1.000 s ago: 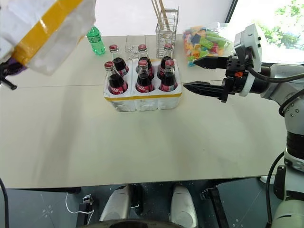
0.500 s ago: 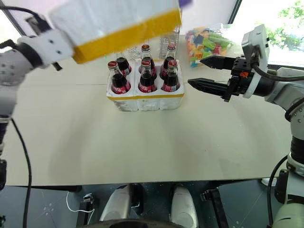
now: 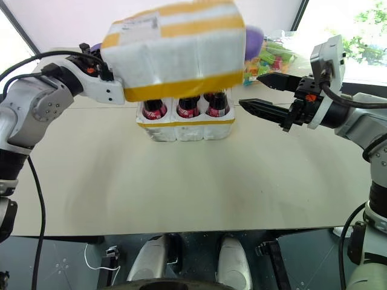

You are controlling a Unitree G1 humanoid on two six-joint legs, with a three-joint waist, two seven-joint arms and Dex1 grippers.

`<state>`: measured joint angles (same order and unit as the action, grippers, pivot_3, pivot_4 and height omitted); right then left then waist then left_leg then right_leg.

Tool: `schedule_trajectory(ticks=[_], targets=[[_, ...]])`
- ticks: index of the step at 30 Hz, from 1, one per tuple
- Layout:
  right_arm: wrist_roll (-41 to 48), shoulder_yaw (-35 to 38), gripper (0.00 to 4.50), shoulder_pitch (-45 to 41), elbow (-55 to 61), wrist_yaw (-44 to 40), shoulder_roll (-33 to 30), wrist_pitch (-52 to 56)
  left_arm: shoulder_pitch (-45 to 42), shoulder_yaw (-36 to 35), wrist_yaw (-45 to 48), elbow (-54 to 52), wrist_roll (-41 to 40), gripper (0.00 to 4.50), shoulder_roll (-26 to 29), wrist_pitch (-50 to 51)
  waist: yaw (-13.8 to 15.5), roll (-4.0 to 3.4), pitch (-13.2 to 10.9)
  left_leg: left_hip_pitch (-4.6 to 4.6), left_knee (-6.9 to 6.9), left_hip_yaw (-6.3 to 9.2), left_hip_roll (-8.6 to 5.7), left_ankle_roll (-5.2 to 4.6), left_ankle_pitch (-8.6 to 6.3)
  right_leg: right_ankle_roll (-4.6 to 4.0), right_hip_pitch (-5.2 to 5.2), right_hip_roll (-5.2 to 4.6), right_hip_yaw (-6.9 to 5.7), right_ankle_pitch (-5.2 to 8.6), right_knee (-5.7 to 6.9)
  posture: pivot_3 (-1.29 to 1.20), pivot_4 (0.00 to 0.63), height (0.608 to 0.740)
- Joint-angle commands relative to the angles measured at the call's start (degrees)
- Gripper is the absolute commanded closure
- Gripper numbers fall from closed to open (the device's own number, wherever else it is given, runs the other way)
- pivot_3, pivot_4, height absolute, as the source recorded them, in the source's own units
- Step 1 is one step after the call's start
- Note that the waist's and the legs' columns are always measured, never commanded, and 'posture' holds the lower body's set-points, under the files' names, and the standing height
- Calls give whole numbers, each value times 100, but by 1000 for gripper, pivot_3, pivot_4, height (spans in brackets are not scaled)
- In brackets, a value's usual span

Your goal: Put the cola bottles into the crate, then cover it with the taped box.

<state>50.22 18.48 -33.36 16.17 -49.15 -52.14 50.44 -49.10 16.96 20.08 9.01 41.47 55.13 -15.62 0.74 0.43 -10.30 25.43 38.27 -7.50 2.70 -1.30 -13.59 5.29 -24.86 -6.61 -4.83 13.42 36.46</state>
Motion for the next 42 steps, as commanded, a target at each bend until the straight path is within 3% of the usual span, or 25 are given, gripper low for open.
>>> schedule_trajectory(ticks=[1, 17, 24, 28, 38, 42], targets=[[50, 191, 0, 86, 226, -2, -110, -79, 19, -206, -42, -8, 110, 4133, 62, -42, -4, 0, 0, 1, -1, 0, 1, 0, 0, 0, -1, 2, 0, 0, 0, 0, 150, 736], [-106, 250, 0, 692, 250, -220, -464, -229, 747, -261, 16, -337, 362, 4133, -89, 106, -15, 0, 0, -1, 0, 0, 2, -2, -1, 0, -1, 2, 0, 0, 0, 0, 150, 736], [-102, 234, 0, 646, 173, -190, -434, -260, 298, -134, -747, 2, 1144, 4133, 95, -435, -8, 0, 0, -2, -1, 0, 2, -2, -1, 0, -1, 3, 0, 0, 1, 0, 150, 736], [-79, 197, 0, 546, 125, -106, -351, -250, 289, -180, -1126, 114, 1319, 2298, 58, -523, -11, 0, 0, -3, -2, 0, 2, -2, -1, 0, -1, 3, 0, 0, 0, 0, 150, 736], [2, 178, 0, 459, 146, 17, -247, -199, 843, -269, -653, -25, 1058, 2298, -196, -315, -1, 0, 1, -1, 2, 0, 2, -3, -1, 0, 0, 1, 0, 0, 2, 0, 150, 736], [28, 146, 0, 451, 166, 56, -223, -198, 931, -416, -591, -129, 950, 2298, -14, -361, -3, 0, 1, -1, 1, 1, 3, -3, -1, 0, 0, 1, 0, 0, 3, 0, 150, 736]])
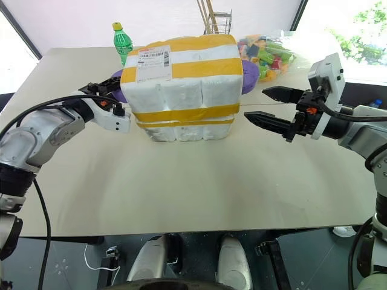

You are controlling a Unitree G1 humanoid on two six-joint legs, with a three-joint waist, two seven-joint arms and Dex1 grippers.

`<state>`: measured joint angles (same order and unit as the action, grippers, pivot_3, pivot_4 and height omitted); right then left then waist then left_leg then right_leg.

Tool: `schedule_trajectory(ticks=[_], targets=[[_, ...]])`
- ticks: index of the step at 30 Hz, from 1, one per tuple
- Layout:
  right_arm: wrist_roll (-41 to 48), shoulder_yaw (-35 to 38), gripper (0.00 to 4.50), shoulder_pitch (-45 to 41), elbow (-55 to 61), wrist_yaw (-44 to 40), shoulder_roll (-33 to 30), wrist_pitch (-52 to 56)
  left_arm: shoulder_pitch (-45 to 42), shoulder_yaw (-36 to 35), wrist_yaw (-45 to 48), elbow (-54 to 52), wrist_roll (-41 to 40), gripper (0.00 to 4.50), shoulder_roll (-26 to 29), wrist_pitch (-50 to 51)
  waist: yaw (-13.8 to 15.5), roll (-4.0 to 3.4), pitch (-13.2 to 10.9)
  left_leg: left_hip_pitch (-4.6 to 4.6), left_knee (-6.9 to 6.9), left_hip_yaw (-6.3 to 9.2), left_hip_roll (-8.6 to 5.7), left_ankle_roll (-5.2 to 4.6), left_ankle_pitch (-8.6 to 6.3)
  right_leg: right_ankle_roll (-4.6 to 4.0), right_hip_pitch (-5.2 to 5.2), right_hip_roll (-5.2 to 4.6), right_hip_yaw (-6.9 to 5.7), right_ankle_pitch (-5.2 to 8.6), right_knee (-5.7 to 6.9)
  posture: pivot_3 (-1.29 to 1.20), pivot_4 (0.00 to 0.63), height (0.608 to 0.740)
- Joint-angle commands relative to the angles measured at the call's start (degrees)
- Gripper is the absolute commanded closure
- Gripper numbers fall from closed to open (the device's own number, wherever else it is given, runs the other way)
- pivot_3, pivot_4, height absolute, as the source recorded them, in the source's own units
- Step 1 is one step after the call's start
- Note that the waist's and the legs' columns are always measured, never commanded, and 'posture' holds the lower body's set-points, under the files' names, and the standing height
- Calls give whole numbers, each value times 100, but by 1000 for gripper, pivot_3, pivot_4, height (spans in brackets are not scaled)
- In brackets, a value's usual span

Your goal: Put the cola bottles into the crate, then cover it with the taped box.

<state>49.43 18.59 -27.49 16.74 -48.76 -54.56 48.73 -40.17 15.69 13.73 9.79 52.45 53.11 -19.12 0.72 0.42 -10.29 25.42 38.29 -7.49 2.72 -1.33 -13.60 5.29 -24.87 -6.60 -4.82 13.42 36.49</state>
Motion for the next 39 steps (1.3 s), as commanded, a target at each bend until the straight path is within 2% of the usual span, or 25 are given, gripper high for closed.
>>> schedule_trajectory(ticks=[1, 4, 7, 12, 14, 15, 17, 19, 20, 21, 27, 31, 34, 39], targets=[[103, 123, 0, -124, 110, 16, 17, -38, 76, -343, 61, -253, -197, 2298, 244, -28, -2, 0, 0, 0, 0, 0, 0, 0, 0, 0, 0, 0, 0, 0, 0, 0, 150, 736], [76, 112, 0, -72, 69, 5, 11, -67, 204, -637, 74, -416, -530, 1449, 395, -116, -6, 0, 0, 0, -1, 0, 2, 0, 0, 0, -1, 0, 0, 0, 0, 0, 150, 736], [-16, 102, 0, 19, 2, -44, -16, -123, 261, -838, -53, -540, -705, 32, 560, -316, 4, 0, 0, 0, -1, 0, 3, -1, -1, 0, -1, 0, 0, 0, 0, 0, 150, 736], [-343, 0, 0, 137, -197, -169, -63, -357, 660, -1690, 431, -892, -2416, 32, 510, -381, -3, 0, 0, 0, 1, 1, 6, -2, -1, 0, 2, -9, 0, 0, -1, 0, 150, 736], [-486, -45, 0, 150, -282, -221, -78, -444, 874, -2003, 916, -999, -3259, 32, 481, -129, -6, 0, 0, 0, 0, 1, 5, -2, -1, 0, 1, -8, 0, 0, 0, 0, 150, 736], [-544, -47, 0, 177, -335, -258, -87, -488, 1086, -2235, 1362, -1070, -3943, 32, 465, 201, -8, 0, 0, -2, 0, 0, 5, -2, -1, 0, 1, -7, 0, 0, 2, 0, 150, 736], [-659, -36, 0, 260, -430, -334, -111, -576, 1574, -2775, 2354, -1323, -5514, 32, 405, 1388, -22, -4, 2, -4, -1, -1, 6, -1, -1, 0, 1, -6, 0, 0, 2, 0, 150, 736], [-792, -36, 0, 379, -507, -447, -160, -695, 2043, -3634, 3244, -1676, -7697, 32, 452, 3997, -59, -4, 2, -5, -1, 0, 11, 5, 3, 1, 1, -5, 0, 1, 3, 0, 150, 736], [-833, -37, 0, 412, -542, -490, -170, -738, 2206, -3942, 3574, -1790, -8359, 32, 530, 4695, -81, -4, 2, -5, -2, 0, 13, 18, 10, 1, 0, -4, 0, 1, 3, 0, 150, 736], [-875, -44, 0, 423, -605, -530, -172, -783, 2308, -4211, 3909, -1796, -8743, 32, 593, 4901, -110, -3, 2, -7, -1, 3, 16, 23, 14, 3, 2, -4, 0, 2, 6, 0, 150, 736], [-1077, -171, 0, 230, -957, -676, -145, -925, 2356, -4887, 5034, -1724, -10029, 32, 1191, 6239, -120, -1, 2, -10, 3, 10, 7, 15, 8, 3, 15, -4, -3, 3, -2, 0, 150, 736], [-1080, -248, 0, 44, -1018, -852, -137, -942, 2418, -4933, 5546, -1734, -10636, 32, 1574, 7064, -146, -4, 3, -12, -4, 10, 7, 16, 8, 2, 15, -4, -3, 4, -4, 0, 150, 736], [-1059, -275, 0, -64, -999, -981, -140, -927, 2813, -4847, 6102, -1762, -10330, 32, 1841, 6891, -162, -5, 3, -13, -7, 7, 4, 22, 11, 2, 11, 0, -3, 4, -5, 0, 150, 736], [-1101, -333, 0, -117, -1051, -1062, -78, -945, 3061, -4550, 6311, -1805, -9600, 32, 1937, 6081, -136, -5, 3, -11, -9, 4, 4, 21, 8, -1, 7, 0, -3, 4, -7, 0, 150, 736]])
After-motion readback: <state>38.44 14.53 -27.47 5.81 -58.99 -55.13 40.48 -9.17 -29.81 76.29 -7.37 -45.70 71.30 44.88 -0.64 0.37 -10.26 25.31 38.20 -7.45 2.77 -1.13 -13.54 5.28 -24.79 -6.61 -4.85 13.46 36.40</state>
